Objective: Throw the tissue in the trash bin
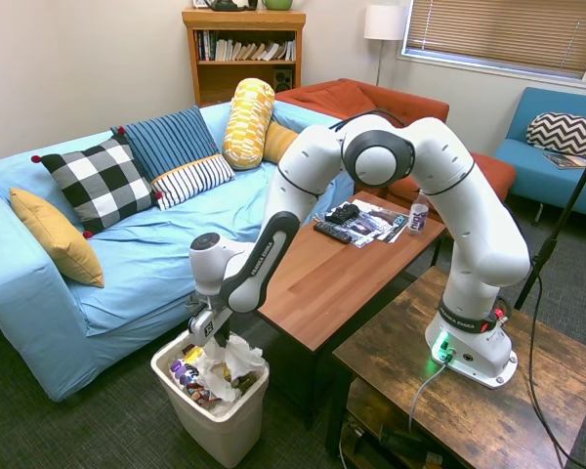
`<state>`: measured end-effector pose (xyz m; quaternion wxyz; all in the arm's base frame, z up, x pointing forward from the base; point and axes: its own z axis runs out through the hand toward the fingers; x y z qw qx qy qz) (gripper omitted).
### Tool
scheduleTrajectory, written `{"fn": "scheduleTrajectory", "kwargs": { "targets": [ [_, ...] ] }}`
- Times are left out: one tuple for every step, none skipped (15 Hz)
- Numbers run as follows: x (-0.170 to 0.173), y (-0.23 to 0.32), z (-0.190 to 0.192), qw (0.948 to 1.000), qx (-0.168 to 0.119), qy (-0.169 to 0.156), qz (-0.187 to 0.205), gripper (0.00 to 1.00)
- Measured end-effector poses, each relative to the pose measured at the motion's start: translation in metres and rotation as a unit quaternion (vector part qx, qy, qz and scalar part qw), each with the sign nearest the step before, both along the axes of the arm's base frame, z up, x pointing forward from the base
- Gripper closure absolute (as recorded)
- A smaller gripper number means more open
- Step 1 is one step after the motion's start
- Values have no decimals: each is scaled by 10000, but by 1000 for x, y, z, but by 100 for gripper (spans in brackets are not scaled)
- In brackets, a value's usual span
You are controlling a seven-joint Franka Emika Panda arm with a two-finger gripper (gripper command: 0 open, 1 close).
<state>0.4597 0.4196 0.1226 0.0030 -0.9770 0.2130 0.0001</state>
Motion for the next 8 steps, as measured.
{"fn": "scheduleTrajectory", "kwargs": {
  "targets": [
    [1, 1, 1, 10000, 9, -11, -3, 0],
    [2, 1, 2, 10000, 19, -24, -6, 0],
    [4, 2, 4, 10000, 32, -46, -9, 0],
    [7, 2, 8, 10000, 51, -81, -14, 0],
    [11, 2, 14, 9999, 55, -112, -24, 0],
    [13, 0, 19, 9999, 55, -136, -38, 0],
    [16, -1, 26, 9998, 58, -154, -61, 0],
    [19, -4, 31, 9998, 55, -166, -91, 0]
  ]
}}
